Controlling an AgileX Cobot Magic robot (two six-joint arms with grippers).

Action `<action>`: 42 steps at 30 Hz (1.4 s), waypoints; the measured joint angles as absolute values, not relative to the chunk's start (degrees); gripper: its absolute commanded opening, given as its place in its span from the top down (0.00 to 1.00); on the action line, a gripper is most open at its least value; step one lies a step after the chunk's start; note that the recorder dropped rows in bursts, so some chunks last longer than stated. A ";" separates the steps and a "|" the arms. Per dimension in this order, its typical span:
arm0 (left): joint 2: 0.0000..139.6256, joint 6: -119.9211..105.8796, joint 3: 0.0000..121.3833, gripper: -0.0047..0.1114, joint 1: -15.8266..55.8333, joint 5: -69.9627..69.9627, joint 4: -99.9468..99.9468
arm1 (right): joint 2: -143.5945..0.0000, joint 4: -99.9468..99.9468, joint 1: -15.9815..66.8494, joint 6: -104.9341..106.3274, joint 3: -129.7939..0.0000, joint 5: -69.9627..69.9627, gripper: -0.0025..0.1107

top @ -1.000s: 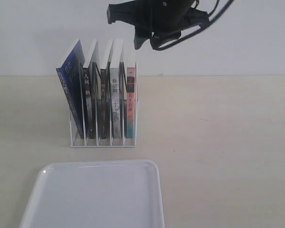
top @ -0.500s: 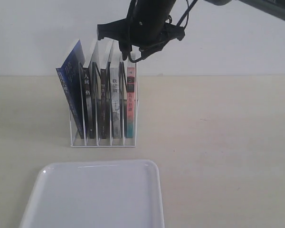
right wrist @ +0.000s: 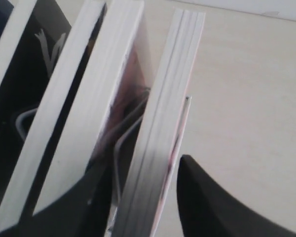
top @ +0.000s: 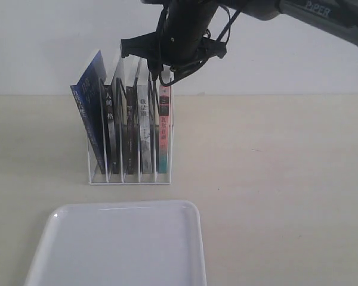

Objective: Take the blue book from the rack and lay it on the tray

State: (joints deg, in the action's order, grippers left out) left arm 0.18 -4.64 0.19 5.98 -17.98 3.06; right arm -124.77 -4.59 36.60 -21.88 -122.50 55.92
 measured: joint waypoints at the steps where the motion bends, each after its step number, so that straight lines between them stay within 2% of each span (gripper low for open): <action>1: 0.18 -4.64 0.19 0.92 5.98 -17.98 3.06 | -124.88 -4.59 36.60 -21.99 -122.50 55.87 0.87; 3: 0.18 -4.64 0.19 0.92 5.98 -17.98 3.06 | -124.88 -4.97 36.60 -22.52 -122.50 55.73 0.95; 4: 0.18 -4.64 0.19 0.92 5.98 -17.98 3.06 | -124.88 -5.21 36.60 -22.72 -122.50 55.73 0.96; 19: 0.18 -4.64 0.19 0.92 5.98 -17.98 3.06 | -123.07 -10.36 37.80 -28.17 -122.50 55.95 0.95; 33: 0.18 -4.64 0.19 0.92 5.98 -17.98 3.06 | -121.15 -16.08 41.08 -28.42 -130.65 61.03 0.95; 42: 0.18 -4.64 0.19 0.92 5.98 -17.98 3.06 | -121.15 -16.08 41.13 -28.42 -131.19 63.92 0.95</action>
State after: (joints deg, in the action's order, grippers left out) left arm 0.18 -4.64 0.19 5.98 -17.98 3.06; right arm -121.15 -16.08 41.13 -28.42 -131.19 63.92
